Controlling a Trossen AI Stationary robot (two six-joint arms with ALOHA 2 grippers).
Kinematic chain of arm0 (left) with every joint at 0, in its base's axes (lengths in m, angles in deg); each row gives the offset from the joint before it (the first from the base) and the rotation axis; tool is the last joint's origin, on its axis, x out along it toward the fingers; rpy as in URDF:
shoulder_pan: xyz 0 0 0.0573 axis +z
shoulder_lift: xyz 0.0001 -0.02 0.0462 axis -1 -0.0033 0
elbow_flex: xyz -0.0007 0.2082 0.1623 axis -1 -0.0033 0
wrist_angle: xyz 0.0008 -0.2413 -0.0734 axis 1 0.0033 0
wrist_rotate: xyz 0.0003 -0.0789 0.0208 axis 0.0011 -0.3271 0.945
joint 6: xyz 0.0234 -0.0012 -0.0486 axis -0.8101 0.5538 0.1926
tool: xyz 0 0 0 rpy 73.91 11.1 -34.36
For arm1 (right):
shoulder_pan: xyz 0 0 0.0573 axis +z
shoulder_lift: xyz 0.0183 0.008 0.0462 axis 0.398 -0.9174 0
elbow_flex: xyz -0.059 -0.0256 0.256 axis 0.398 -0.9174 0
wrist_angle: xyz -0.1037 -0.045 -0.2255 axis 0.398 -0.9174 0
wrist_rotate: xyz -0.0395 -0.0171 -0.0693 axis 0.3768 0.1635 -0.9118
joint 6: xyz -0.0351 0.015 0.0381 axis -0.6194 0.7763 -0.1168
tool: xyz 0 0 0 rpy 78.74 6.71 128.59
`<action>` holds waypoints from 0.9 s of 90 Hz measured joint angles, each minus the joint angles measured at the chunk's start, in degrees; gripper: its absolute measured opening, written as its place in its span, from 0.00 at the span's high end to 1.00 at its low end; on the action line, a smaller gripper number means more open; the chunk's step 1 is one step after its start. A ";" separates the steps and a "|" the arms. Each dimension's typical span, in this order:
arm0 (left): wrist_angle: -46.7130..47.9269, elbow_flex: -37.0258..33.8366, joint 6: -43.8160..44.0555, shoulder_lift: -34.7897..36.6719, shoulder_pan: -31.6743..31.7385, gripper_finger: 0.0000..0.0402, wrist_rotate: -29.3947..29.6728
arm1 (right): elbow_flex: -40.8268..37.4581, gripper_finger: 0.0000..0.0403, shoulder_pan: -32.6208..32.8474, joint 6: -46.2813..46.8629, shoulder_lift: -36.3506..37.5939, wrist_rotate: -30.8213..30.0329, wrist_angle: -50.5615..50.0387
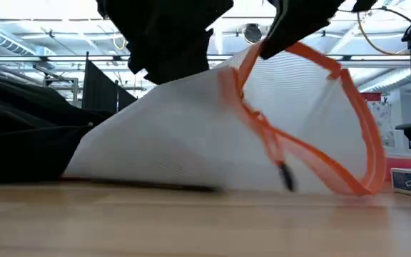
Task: Unpack backpack
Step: Remove the pink charger adapter from the orange zip bag
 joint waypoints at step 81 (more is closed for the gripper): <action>13.65 6.13 3.45 5.20 -7.95 0.64 2.11 | 1.14 1.00 3.83 9.53 -0.07 18.02 2.85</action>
